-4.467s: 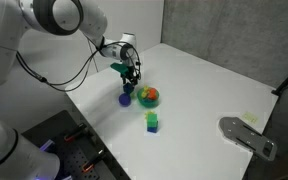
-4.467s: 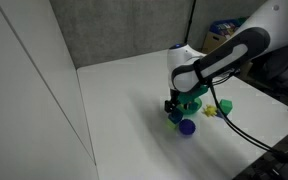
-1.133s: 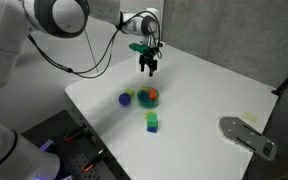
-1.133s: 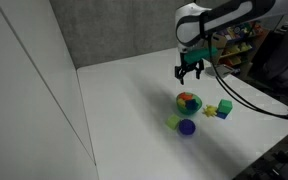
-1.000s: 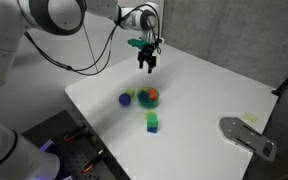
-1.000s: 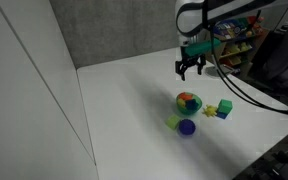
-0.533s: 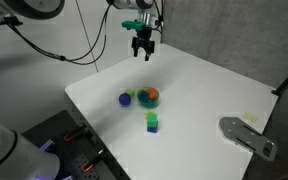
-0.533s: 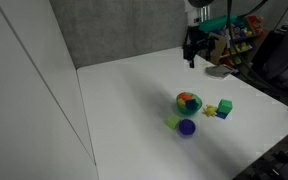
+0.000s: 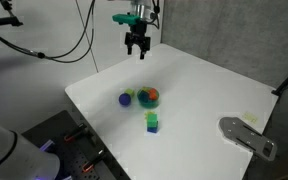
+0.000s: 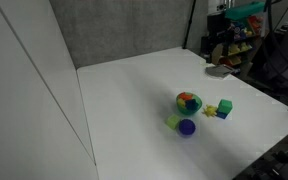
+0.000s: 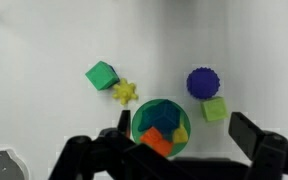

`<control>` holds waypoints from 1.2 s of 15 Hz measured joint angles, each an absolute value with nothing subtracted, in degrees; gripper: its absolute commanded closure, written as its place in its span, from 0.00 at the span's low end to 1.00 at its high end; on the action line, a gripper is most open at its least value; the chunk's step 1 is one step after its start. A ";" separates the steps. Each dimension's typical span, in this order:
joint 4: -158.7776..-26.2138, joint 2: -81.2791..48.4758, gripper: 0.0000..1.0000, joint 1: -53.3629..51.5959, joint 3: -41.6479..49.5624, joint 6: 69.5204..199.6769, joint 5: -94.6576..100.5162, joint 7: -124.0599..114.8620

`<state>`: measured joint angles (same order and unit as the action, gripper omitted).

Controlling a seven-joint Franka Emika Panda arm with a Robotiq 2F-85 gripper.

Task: Pick up the blue block on the left and put it in the bowl

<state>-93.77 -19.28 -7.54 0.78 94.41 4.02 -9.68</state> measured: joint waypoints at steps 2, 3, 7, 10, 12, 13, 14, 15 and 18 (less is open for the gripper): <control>-98.64 -15.53 0.00 -7.48 0.72 96.42 4.02 -9.68; -101.04 -13.61 0.00 -7.45 0.67 97.79 4.02 -9.68; -109.90 -5.44 0.00 -7.07 0.38 103.30 3.77 -9.64; -114.40 0.15 0.00 -6.48 0.28 105.77 2.91 -9.46; -116.40 3.59 0.00 -5.89 0.26 106.14 1.40 -9.20; -117.16 5.24 0.00 -5.53 0.26 106.14 0.57 -8.85; -117.79 6.83 0.00 -5.12 0.27 106.10 -0.35 -8.53; -118.36 8.43 0.00 -4.69 0.27 106.09 -1.13 -8.21; -119.78 12.78 0.00 -3.49 0.30 106.05 -1.80 -7.43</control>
